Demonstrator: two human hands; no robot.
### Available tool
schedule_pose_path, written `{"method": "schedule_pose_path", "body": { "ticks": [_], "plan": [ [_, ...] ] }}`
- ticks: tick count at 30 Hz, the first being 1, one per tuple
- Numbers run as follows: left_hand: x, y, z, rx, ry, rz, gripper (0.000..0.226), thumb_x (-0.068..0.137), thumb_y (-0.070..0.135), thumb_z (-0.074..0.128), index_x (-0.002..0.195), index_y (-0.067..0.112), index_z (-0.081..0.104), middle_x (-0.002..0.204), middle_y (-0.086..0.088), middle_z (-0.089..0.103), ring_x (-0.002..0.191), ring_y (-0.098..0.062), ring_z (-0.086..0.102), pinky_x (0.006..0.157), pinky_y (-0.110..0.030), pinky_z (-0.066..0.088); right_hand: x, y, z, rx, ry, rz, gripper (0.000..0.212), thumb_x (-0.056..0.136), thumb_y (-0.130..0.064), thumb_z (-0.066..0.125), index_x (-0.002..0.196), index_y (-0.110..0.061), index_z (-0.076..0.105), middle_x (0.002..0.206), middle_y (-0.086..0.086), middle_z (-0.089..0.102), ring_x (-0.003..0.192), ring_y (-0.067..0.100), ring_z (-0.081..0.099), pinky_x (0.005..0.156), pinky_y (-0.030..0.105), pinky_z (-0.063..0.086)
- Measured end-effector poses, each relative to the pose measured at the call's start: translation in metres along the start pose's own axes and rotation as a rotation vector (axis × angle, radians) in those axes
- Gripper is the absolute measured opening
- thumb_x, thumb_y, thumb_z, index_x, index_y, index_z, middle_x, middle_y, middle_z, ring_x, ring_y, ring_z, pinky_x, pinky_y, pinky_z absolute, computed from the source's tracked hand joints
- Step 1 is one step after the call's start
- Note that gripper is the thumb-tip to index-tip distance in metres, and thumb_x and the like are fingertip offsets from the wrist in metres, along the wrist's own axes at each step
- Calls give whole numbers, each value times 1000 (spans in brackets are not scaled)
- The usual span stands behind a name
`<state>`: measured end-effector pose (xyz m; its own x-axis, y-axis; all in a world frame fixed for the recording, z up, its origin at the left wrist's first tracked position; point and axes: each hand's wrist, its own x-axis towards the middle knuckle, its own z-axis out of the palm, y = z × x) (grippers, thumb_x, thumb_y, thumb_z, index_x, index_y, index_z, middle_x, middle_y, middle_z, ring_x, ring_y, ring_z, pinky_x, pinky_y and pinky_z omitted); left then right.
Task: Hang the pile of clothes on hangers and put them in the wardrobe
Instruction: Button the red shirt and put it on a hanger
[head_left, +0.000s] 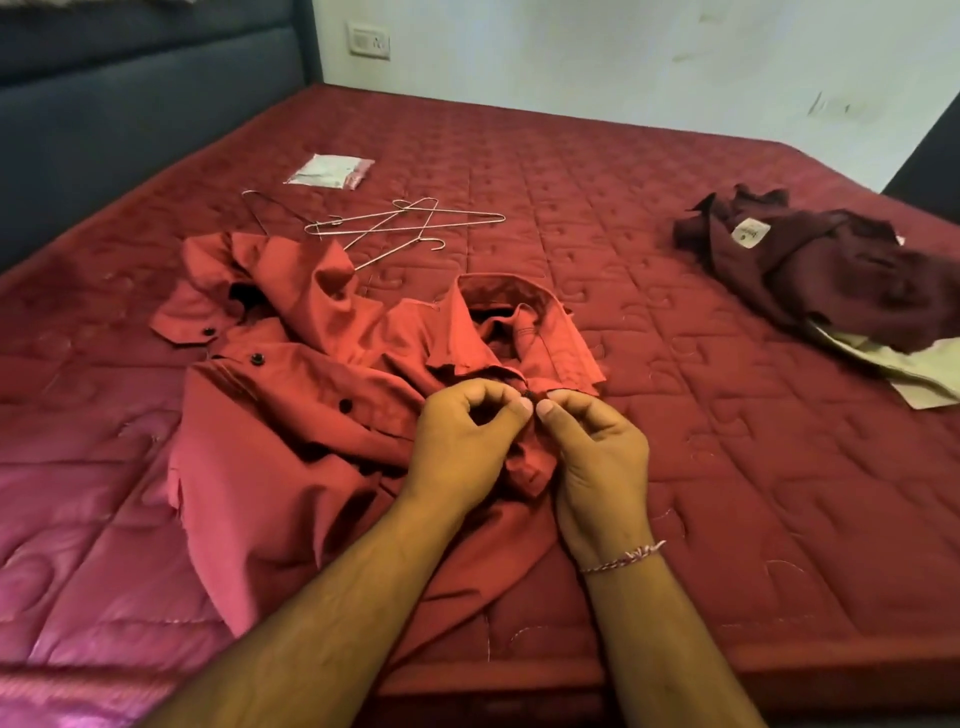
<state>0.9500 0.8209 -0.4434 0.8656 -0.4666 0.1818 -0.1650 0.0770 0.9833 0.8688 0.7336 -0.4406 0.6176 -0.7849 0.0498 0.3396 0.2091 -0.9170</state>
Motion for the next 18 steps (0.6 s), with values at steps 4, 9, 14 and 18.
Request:
{"method": "schedule_pose_path", "body": {
  "ticks": [4, 9, 14, 18],
  "plan": [
    [-1, -4, -1, -69, 15, 4, 12, 94, 9, 73, 82, 7, 74, 78, 5, 72, 74, -6, 63, 74, -25, 53, -2, 3, -3, -18, -33, -23, 15, 88, 7, 70, 87, -6, 77, 91, 16, 75, 86, 25, 69, 82, 34, 59],
    [-3, -4, -2, -56, 20, 8, 11, 92, 5, 74, 85, 14, 77, 85, 6, 77, 81, -5, 70, 80, -23, 53, -1, -1, 3, 133, 34, 82, 13, 92, 4, 66, 90, -6, 74, 92, 13, 74, 86, 24, 70, 80, 36, 61],
    [-5, -10, -4, 4, 42, 134, 8, 88, 9, 80, 85, 16, 78, 87, 2, 76, 83, -9, 72, 79, -22, 55, 2, 2, -1, 127, -23, 94, 9, 90, 2, 67, 93, -4, 72, 94, 16, 73, 86, 24, 71, 76, 32, 61],
    [-5, -10, -5, -18, 67, 140, 8, 85, 7, 82, 84, 14, 78, 86, 0, 76, 82, -11, 72, 77, -23, 56, -1, 2, -2, 16, -63, 71, 14, 77, -5, 75, 90, -8, 75, 97, 20, 73, 92, 32, 70, 87, 42, 60]
  ]
}}
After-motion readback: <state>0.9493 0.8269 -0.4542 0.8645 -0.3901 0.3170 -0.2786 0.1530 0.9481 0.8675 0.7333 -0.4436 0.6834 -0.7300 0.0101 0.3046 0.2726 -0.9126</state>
